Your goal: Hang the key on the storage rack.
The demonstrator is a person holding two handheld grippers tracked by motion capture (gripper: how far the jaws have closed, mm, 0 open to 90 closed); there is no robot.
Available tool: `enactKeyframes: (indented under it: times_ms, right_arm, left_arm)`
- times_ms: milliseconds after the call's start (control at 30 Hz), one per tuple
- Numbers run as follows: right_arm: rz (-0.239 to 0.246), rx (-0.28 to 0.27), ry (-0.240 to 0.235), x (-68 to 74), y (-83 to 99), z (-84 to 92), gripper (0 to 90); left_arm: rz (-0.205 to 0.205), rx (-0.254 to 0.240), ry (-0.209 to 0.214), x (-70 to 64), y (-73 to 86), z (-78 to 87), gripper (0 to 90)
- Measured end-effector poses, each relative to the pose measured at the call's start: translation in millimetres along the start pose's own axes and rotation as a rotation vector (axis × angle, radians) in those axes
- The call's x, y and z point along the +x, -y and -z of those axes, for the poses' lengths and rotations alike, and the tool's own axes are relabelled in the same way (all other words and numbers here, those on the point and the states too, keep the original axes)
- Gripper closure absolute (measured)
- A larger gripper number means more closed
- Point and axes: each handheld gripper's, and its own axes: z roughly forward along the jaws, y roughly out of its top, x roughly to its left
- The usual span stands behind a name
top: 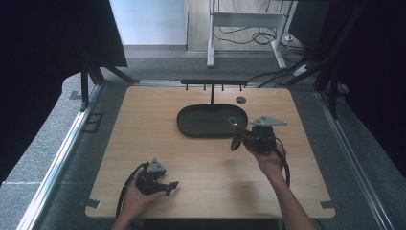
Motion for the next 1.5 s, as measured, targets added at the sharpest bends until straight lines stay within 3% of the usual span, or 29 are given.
enactKeyframes:
  times_ms: [600,867,1500]
  right_arm:
    - [-0.036,-0.018,0.023,-12.3,-12.2,-9.2,80.4]
    - [-0.025,-0.015,0.049,-17.8,-23.0,-16.8,80.4]
    - [-0.094,-0.034,0.073,-42.0,-36.0,-29.6,80.4]
  left_arm:
    - [0.001,-0.002,0.0,0.6,0.1,0.6,29.3]
    - [0.004,-0.004,0.0,2.2,0.3,1.5,29.3]
    - [0.007,-0.003,0.004,3.3,0.5,2.7,29.3]
